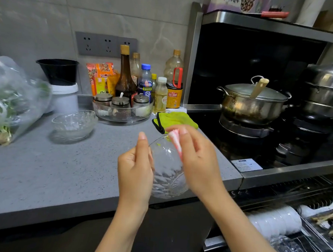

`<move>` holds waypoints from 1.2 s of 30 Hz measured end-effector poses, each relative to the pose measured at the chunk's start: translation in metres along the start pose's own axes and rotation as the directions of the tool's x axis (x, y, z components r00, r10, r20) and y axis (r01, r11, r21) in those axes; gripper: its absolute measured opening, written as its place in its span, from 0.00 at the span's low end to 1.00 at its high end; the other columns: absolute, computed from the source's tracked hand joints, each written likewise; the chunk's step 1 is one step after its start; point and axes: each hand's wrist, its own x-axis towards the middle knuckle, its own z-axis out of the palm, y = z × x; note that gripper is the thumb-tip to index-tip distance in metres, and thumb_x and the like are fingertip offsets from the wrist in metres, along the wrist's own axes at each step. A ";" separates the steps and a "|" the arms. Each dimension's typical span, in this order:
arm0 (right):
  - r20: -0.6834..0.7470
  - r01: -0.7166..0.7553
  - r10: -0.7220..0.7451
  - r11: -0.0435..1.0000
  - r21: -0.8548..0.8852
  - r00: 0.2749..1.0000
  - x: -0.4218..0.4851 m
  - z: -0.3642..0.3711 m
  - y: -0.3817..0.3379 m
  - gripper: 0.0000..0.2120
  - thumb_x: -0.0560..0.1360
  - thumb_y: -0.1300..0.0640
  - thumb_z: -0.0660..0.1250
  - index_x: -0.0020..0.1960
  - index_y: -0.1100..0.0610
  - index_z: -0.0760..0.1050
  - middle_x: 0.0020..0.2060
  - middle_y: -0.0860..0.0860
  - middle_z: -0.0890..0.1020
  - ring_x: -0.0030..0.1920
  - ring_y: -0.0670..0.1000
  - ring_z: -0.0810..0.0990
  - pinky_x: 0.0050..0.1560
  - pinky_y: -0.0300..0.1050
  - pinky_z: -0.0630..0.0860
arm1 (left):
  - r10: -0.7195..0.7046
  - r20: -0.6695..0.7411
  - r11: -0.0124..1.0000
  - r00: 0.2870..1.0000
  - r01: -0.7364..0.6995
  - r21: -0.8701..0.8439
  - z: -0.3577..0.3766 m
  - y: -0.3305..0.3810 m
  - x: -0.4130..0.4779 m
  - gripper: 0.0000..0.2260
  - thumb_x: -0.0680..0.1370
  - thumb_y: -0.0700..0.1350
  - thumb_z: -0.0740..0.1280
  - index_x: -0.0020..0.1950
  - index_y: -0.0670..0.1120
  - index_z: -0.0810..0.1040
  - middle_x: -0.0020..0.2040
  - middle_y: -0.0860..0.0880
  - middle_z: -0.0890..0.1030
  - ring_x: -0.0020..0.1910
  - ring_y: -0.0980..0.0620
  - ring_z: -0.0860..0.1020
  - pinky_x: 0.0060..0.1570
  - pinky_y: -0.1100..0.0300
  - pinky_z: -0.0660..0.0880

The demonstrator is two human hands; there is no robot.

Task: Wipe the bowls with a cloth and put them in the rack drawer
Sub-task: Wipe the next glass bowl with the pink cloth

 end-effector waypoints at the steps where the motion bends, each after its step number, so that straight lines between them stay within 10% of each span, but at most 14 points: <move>1: 0.039 -0.092 0.089 0.992 0.091 0.995 0.003 -0.004 0.000 0.21 0.78 0.44 0.53 0.41 0.56 0.79 0.41 0.54 0.82 0.46 0.56 0.80 0.50 0.60 0.75 | -0.011 0.018 1.000 1.000 0.012 -0.008 -0.004 0.001 0.001 0.27 0.79 0.56 0.59 0.24 0.42 0.60 0.26 0.43 0.63 0.28 0.46 0.61 0.29 0.61 0.64; 5: 0.154 -0.345 0.312 0.897 0.278 0.937 0.003 -0.017 -0.005 0.26 0.82 0.55 0.58 0.26 0.59 0.61 0.18 0.53 0.74 0.25 0.39 0.77 0.37 0.34 0.72 | -0.065 0.086 0.996 0.994 0.069 -0.047 -0.020 -0.003 0.006 0.34 0.75 0.61 0.63 0.31 0.31 0.59 0.27 0.29 0.62 0.30 0.35 0.65 0.43 0.48 0.71; 11: 0.223 -0.419 0.365 0.860 0.291 0.904 0.002 -0.021 -0.005 0.27 0.82 0.59 0.58 0.26 0.71 0.64 0.13 0.43 0.68 0.20 0.35 0.71 0.32 0.26 0.67 | -0.018 0.186 0.996 0.982 0.002 0.088 -0.025 0.000 0.013 0.30 0.80 0.54 0.60 0.28 0.32 0.67 0.28 0.40 0.69 0.29 0.47 0.68 0.35 0.60 0.68; 15: 0.197 -0.263 0.228 0.949 0.176 0.954 0.005 -0.022 -0.014 0.27 0.81 0.55 0.59 0.25 0.54 0.55 0.15 0.42 0.58 0.21 0.36 0.67 0.48 0.41 0.77 | 0.057 0.394 0.941 0.917 -0.182 0.287 -0.020 0.016 0.017 0.26 0.78 0.58 0.56 0.27 0.46 0.76 0.21 0.49 0.70 0.22 0.55 0.69 0.27 0.66 0.67; 19: 0.151 -0.129 0.126 0.992 0.012 0.980 0.006 -0.017 -0.011 0.28 0.78 0.47 0.58 0.21 0.53 0.56 0.18 0.44 0.57 0.23 0.46 0.60 0.42 0.56 0.76 | 0.155 0.383 0.886 0.910 -0.300 0.354 -0.006 0.020 0.013 0.27 0.75 0.61 0.56 0.21 0.46 0.66 0.18 0.53 0.64 0.19 0.57 0.63 0.25 0.65 0.61; 22: 0.074 -0.139 0.129 0.980 0.141 0.989 0.002 -0.017 -0.010 0.30 0.83 0.55 0.56 0.21 0.52 0.61 0.15 0.44 0.63 0.21 0.39 0.70 0.41 0.36 0.75 | 0.120 0.258 0.940 0.959 -0.193 0.281 -0.005 0.018 0.012 0.28 0.79 0.56 0.57 0.21 0.46 0.62 0.18 0.55 0.60 0.19 0.57 0.59 0.23 0.67 0.58; 25: 0.065 -0.111 0.106 0.990 0.091 0.992 -0.011 -0.010 -0.002 0.21 0.82 0.45 0.49 0.43 0.41 0.79 0.38 0.42 0.82 0.43 0.38 0.80 0.46 0.35 0.73 | -0.024 0.058 0.989 0.998 0.015 0.148 -0.009 0.014 0.015 0.28 0.81 0.55 0.57 0.21 0.49 0.60 0.20 0.53 0.58 0.22 0.54 0.57 0.24 0.65 0.57; 28: 0.007 0.047 -0.047 0.998 -0.040 0.999 -0.026 0.001 0.001 0.20 0.81 0.43 0.45 0.71 0.38 0.62 0.70 0.40 0.70 0.71 0.38 0.63 0.71 0.40 0.61 | -0.053 -0.055 0.997 0.997 0.056 0.045 -0.005 0.011 0.013 0.25 0.82 0.53 0.58 0.25 0.48 0.59 0.21 0.53 0.58 0.23 0.55 0.57 0.25 0.62 0.56; 32: 0.014 0.295 -0.318 0.861 -0.415 0.948 -0.028 0.016 -0.008 0.21 0.82 0.50 0.49 0.74 0.50 0.65 0.73 0.46 0.67 0.75 0.47 0.59 0.74 0.51 0.56 | -0.086 -0.055 0.996 0.995 0.085 -0.007 0.004 0.006 0.003 0.27 0.82 0.52 0.58 0.22 0.49 0.62 0.21 0.53 0.62 0.22 0.56 0.61 0.24 0.66 0.60; 36: -0.072 0.278 -0.310 0.917 -0.287 0.948 -0.012 0.007 -0.009 0.20 0.81 0.51 0.51 0.66 0.52 0.75 0.64 0.46 0.77 0.69 0.45 0.70 0.69 0.46 0.65 | -0.106 -0.051 0.994 0.993 0.105 -0.025 0.007 0.012 0.000 0.24 0.81 0.54 0.58 0.28 0.44 0.65 0.25 0.48 0.62 0.25 0.54 0.60 0.26 0.63 0.59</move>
